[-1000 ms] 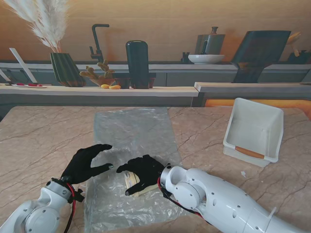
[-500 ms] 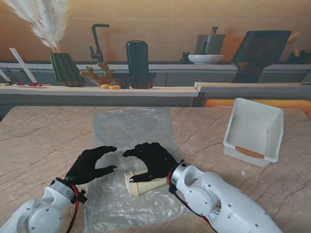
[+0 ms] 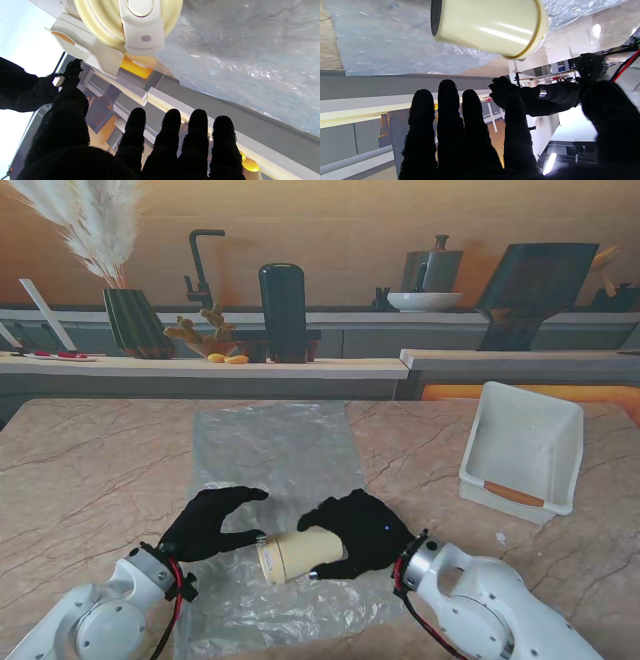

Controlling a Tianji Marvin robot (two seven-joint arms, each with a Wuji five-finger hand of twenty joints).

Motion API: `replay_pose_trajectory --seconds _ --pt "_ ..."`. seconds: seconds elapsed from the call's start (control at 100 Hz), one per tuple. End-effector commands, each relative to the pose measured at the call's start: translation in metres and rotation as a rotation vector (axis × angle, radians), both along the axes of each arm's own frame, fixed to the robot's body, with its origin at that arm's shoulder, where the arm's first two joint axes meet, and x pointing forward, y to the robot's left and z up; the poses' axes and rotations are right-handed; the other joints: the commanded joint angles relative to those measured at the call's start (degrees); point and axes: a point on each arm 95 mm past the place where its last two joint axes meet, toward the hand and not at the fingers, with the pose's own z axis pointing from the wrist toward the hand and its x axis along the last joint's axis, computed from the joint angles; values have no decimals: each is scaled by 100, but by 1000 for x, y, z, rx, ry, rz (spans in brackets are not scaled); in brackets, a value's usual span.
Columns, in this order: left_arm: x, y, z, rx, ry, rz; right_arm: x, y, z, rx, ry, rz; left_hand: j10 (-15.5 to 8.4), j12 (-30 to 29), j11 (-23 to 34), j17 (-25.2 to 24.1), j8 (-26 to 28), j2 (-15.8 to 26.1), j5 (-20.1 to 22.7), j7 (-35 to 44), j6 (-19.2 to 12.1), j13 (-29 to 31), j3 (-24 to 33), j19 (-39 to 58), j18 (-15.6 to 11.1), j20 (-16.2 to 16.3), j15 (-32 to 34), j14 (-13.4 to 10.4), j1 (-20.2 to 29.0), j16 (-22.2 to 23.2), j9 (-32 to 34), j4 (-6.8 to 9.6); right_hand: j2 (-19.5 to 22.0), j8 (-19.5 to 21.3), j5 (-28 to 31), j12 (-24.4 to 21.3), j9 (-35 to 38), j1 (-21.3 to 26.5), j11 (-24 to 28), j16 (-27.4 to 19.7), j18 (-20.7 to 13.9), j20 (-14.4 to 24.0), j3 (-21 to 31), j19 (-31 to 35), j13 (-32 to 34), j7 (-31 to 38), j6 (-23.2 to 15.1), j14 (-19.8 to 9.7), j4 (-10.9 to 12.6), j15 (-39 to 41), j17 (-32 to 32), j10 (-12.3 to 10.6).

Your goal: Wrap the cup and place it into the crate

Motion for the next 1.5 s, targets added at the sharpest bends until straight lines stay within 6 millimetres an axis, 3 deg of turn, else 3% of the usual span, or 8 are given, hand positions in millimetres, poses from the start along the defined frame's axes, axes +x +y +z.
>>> replay_pose_trajectory --seconds 0.0,0.51,0.56,0.84,1.02,1.35,1.4,1.49 --pt "-3 -9 2 -1 -9 -17 -8 -4 -5 5 29 5 -64 -159 -61 -95 11 -144 -10 2 -154 -118 74 -51 -36 -74 -79 -68 -50 -61 -172 30 -233 91 103 83 108 92 178 106 -183 117 64 444 166 140 46 -101 202 234 45 -59" --pt "-6 -31 -5 121 28 -67 -32 -28 -50 -185 84 65 -168 -114 4 -97 60 -258 61 64 -226 -135 340 -12 192 -84 -64 -57 117 -44 -141 67 -988 48 110 89 -219 694 311 64 -453 -48 474 875 -97 390 28 -361 296 304 -184 -236" --pt "-5 -32 -6 127 32 -68 -33 -30 -54 -213 77 68 -189 -25 10 -86 114 -473 77 109 -246 -102 1159 1 219 -12 -65 -74 -209 31 -105 26 -1055 13 63 124 -328 717 386 100 -498 2 436 943 -179 401 34 -385 307 383 -244 -237" --pt "-7 -39 -9 170 55 -73 -32 -34 -76 -321 -42 74 -243 95 157 -49 177 -648 227 255 -259 -16 1741 183 316 176 31 -85 -343 115 58 -4 -1138 -167 -263 544 -757 -215 811 565 -746 478 717 1486 -591 255 233 -429 220 1187 -575 -188" --pt "-9 -41 -7 175 52 -75 -28 -33 -90 -358 -60 79 -218 127 156 -75 183 -651 271 258 -251 -13 1784 214 334 235 35 -79 -338 136 93 -18 -1148 -165 -327 629 -786 -256 941 659 -785 532 770 1637 -583 279 216 -468 211 1405 -616 -213" --pt "-11 -41 -9 164 53 -63 -25 -32 -116 -385 -47 109 -227 141 141 -63 199 -646 439 280 -245 4 1799 192 327 257 31 -75 -328 143 162 -44 -1464 44 900 709 -30 1253 1237 773 -894 499 332 1952 -105 1016 -688 -655 316 1835 -299 -525" --pt "-11 -41 -8 161 51 -60 -24 -31 -118 -374 -41 104 -223 141 136 -65 199 -652 444 274 -250 3 1793 187 333 258 29 -66 -331 142 163 -50 -1394 61 1166 671 200 1382 1269 768 -916 457 668 2022 -1 1143 -826 -686 387 1914 -239 -600" --pt "-10 -42 -6 154 47 -57 -23 -30 -117 -354 -43 95 -219 139 123 -73 199 -641 444 263 -242 -12 1777 176 316 258 22 -59 -343 141 147 -61 -1633 -931 1437 572 655 1451 1296 747 -941 362 1852 2154 175 1947 -1257 -726 -373 2041 -121 -730"
